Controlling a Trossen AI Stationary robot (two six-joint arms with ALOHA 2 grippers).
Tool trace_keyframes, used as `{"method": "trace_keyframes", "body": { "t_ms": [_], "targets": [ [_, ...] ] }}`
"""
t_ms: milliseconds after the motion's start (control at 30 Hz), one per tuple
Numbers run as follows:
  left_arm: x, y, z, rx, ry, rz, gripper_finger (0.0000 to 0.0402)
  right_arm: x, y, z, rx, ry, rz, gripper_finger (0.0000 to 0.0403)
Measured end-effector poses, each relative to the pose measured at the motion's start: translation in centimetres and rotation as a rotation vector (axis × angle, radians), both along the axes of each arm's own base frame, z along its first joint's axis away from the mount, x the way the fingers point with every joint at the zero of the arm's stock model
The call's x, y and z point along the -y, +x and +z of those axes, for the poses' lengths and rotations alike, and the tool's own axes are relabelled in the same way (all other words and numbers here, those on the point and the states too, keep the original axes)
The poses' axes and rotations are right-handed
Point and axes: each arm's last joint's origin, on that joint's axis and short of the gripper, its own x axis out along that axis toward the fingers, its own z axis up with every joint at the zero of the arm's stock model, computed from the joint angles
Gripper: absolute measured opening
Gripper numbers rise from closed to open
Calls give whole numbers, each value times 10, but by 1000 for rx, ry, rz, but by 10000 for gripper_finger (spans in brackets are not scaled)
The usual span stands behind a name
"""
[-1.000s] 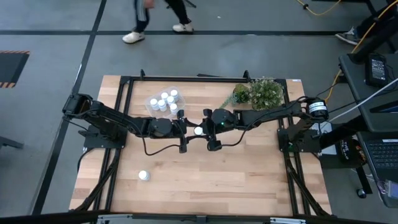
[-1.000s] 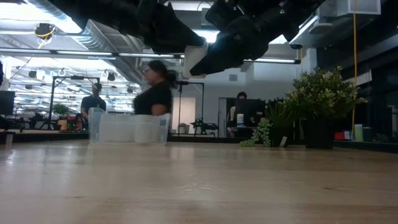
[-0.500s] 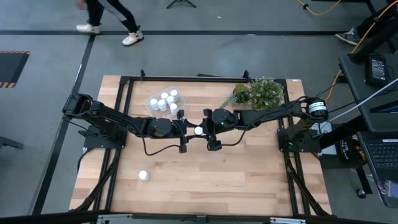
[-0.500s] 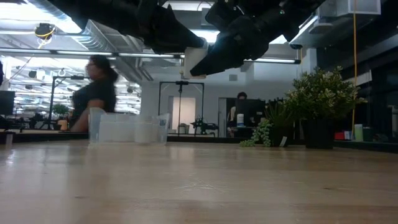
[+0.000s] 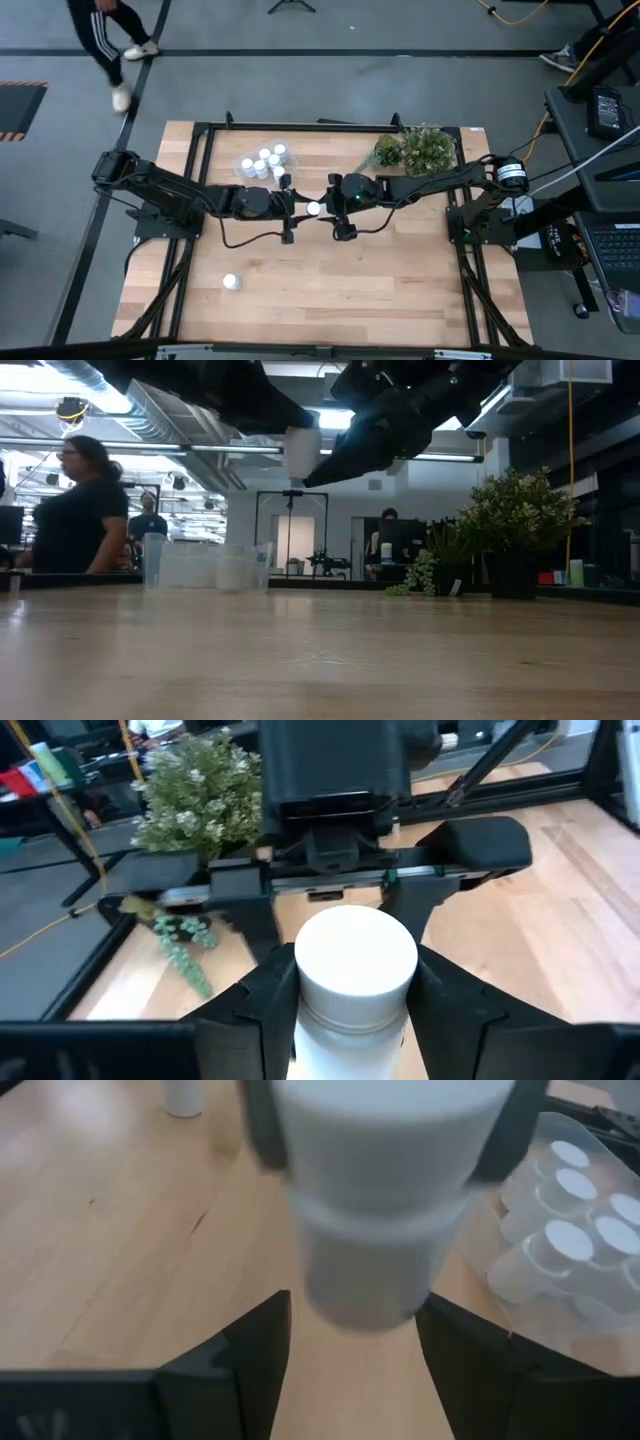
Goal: Pick and place pill bottles into a basket
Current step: Put the white medicine bottle into the transparent bin
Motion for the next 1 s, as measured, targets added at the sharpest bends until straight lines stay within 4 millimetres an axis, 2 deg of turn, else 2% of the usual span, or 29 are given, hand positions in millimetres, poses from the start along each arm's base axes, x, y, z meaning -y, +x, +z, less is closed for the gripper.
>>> {"method": "trace_keyframes", "body": {
  "t_ms": [167, 367, 500, 700, 1000],
  "targets": [
    [-2, -10, 9, -11, 16, 21, 153, 0, -6, 5, -19, 0, 3, 217],
    [-8, -26, 15, -81, 94, 145, 153, 0, -24, 16, -111, 1, 1, 206],
    [-12, -38, 7, -99, 107, 218, 153, -4, -40, 21, -128, 4, 14, 153],
    [-16, -60, -6, -96, 75, 252, 153, -6, -67, 5, -109, 49, -13, 19],
    [-40, -91, -10, -10, -44, 339, 152, -6, -102, -9, 34, 155, -64, 5]
  ]
}}
